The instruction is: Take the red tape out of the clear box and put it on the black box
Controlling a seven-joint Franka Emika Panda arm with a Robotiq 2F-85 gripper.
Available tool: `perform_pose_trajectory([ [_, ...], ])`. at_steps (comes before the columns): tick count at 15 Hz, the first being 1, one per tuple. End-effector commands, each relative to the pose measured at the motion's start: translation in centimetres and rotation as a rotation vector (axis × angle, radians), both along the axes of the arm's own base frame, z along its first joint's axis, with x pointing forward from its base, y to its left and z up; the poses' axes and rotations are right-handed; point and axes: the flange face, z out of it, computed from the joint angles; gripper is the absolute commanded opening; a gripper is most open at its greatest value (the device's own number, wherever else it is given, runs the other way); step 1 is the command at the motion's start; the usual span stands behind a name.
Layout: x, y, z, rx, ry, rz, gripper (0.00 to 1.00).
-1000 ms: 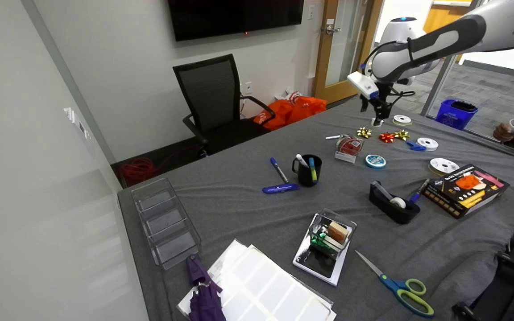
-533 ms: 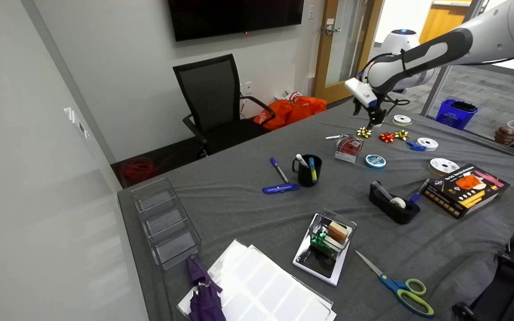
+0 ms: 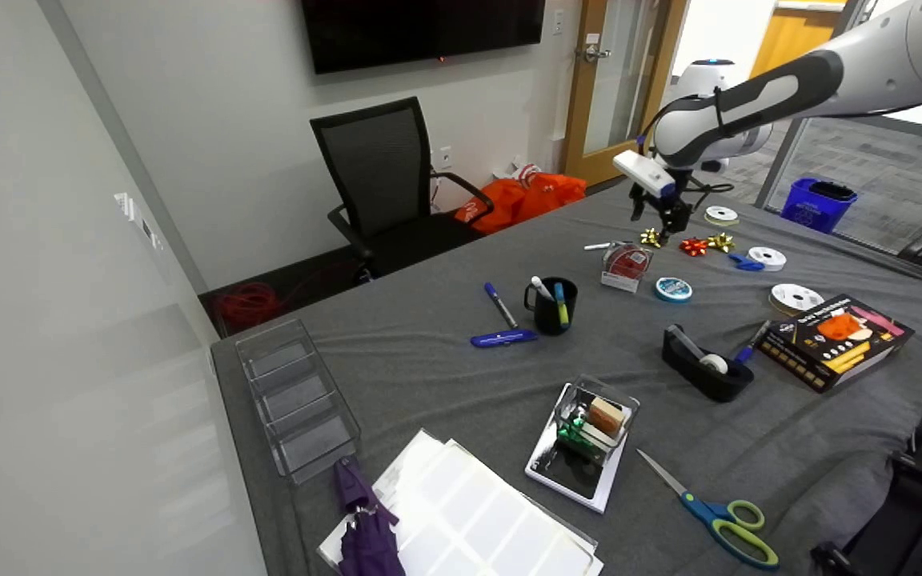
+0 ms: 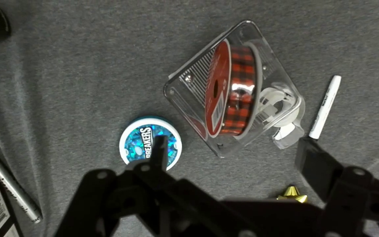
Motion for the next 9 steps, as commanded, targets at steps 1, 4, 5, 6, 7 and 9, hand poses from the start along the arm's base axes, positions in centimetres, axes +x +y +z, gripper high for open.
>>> perform_pose_trajectory([
  [1,0.0,-0.1,0.0,0.001,0.002,0.000,1.00],
  [4,0.2,0.0,-0.6,-0.008,-0.007,-0.014,1.00],
  [5,0.5,0.0,-1.1,-0.012,-0.003,-0.023,1.00],
  [6,0.7,0.1,-1.7,-0.017,0.005,-0.035,1.00],
  [7,0.9,0.1,-2.2,-0.016,0.007,-0.048,1.00],
  [9,1.3,0.2,-3.3,-0.009,0.009,-0.070,1.00],
])
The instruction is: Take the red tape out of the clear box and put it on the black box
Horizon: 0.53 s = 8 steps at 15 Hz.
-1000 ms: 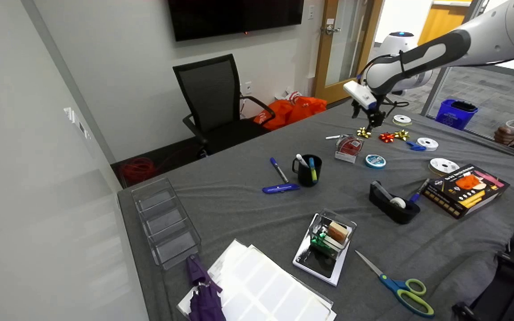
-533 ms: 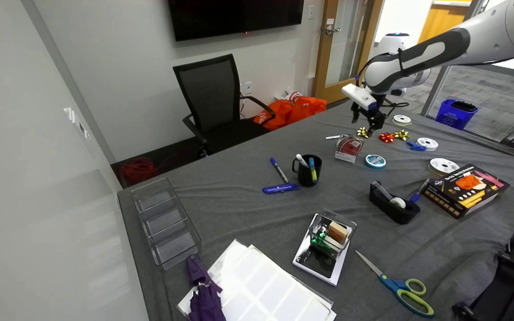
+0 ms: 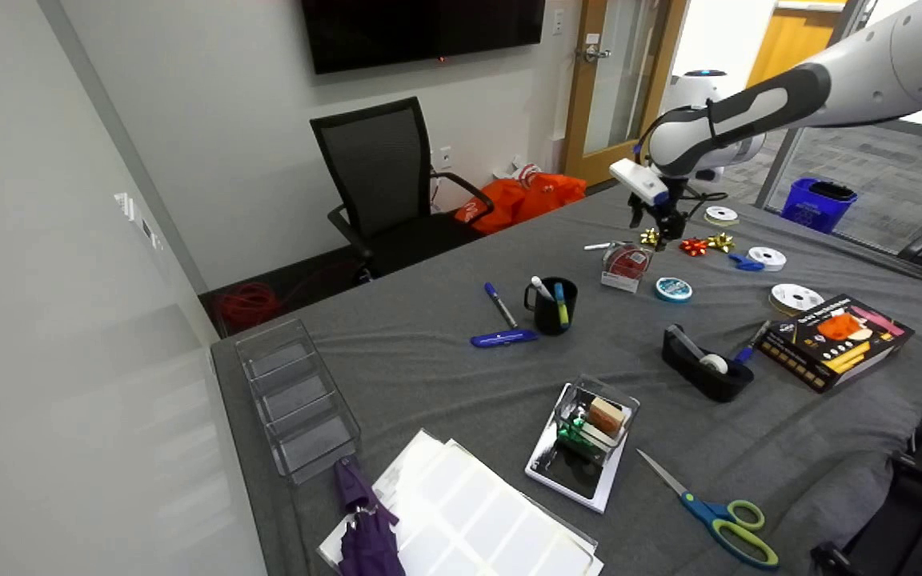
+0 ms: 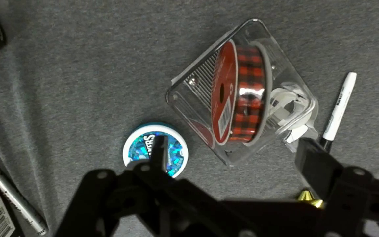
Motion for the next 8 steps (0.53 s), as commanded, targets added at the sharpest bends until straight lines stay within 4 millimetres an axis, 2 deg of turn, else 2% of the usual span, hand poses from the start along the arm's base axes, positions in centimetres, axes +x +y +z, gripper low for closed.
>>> perform_pose_trajectory([
  [1,1.4,0.0,-2.2,0.001,-0.010,-0.040,1.00],
  [8,3.2,0.4,-4.7,0.005,-0.009,-0.074,1.00],
])
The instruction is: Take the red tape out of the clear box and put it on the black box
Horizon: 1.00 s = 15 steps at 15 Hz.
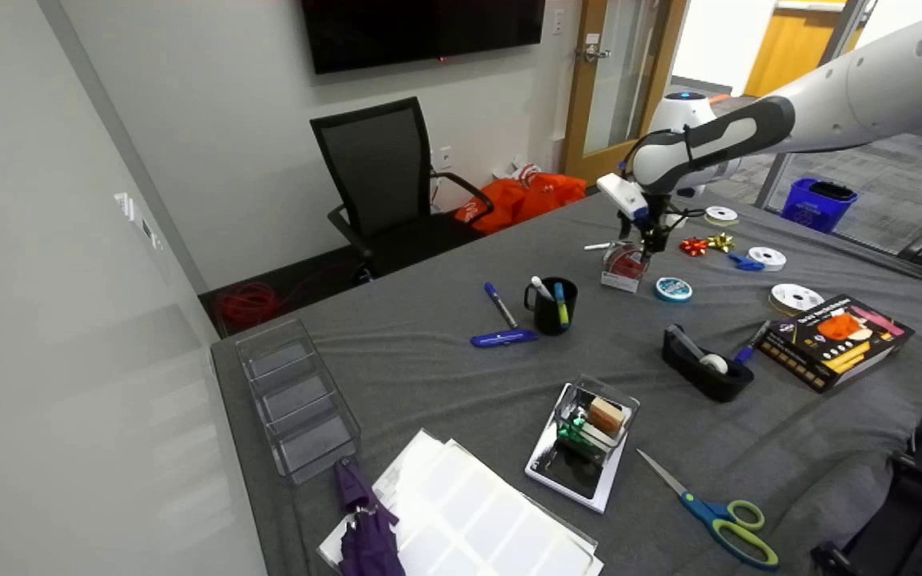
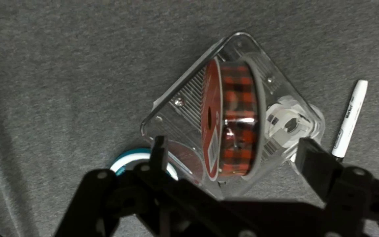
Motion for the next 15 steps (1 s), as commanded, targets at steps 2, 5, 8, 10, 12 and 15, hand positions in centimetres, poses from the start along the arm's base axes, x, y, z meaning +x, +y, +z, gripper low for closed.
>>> perform_pose_trajectory([
  [2,1.4,-0.1,-1.3,-0.010,-0.003,-0.017,0.75],
  [5,1.6,0.0,-2.4,-0.025,0.012,-0.018,0.60],
  [8,1.7,0.0,-3.2,-0.029,0.021,-0.019,0.37],
  [10,1.7,0.0,-3.6,-0.029,0.025,-0.020,0.23],
  [12,1.7,0.0,-3.6,-0.028,0.028,-0.018,0.09],
  [15,1.4,-0.1,-2.7,-0.022,0.043,-0.008,0.07],
])
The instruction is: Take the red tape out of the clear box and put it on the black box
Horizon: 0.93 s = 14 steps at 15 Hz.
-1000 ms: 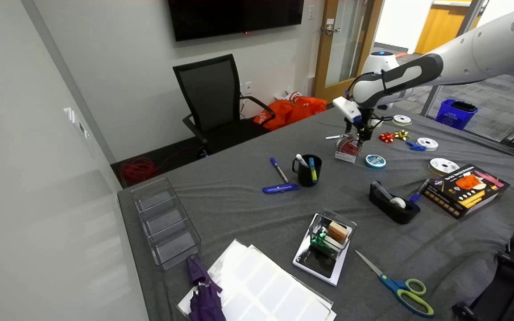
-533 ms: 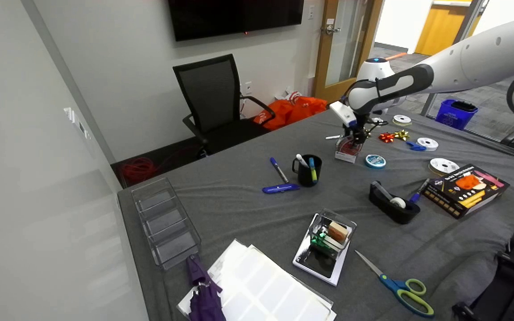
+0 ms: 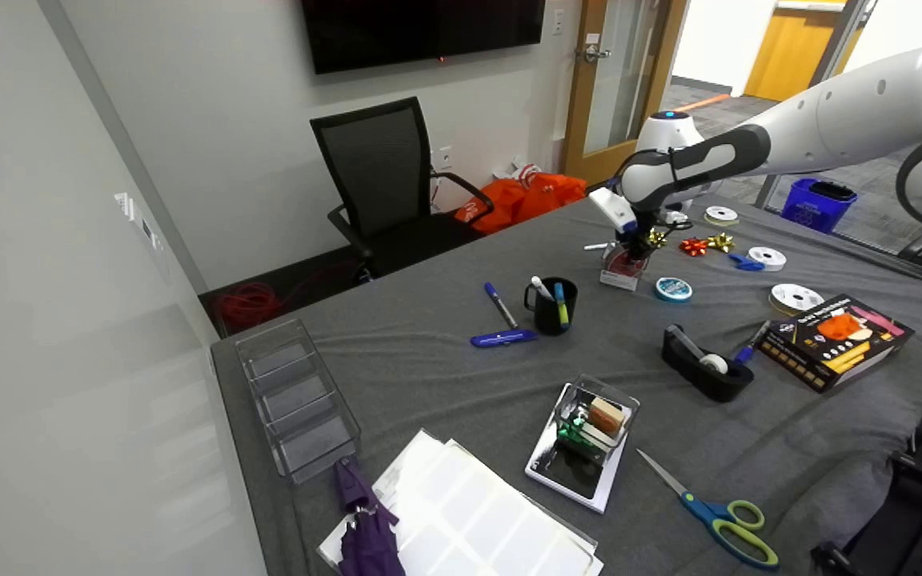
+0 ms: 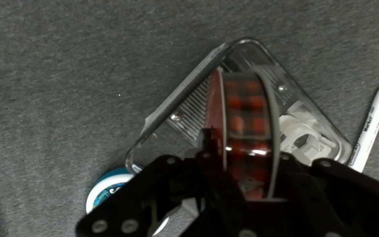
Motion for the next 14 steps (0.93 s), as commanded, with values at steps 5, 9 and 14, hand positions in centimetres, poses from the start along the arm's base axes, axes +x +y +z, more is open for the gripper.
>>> perform_pose_trajectory([
  [5,-0.7,-1.1,4.4,0.008,0.007,0.003,0.07],
  [9,-1.3,-2.1,8.5,0.028,-0.024,0.021,0.07],
  [14,-3.8,-4.1,11.5,0.078,-0.008,0.177,0.07],
])
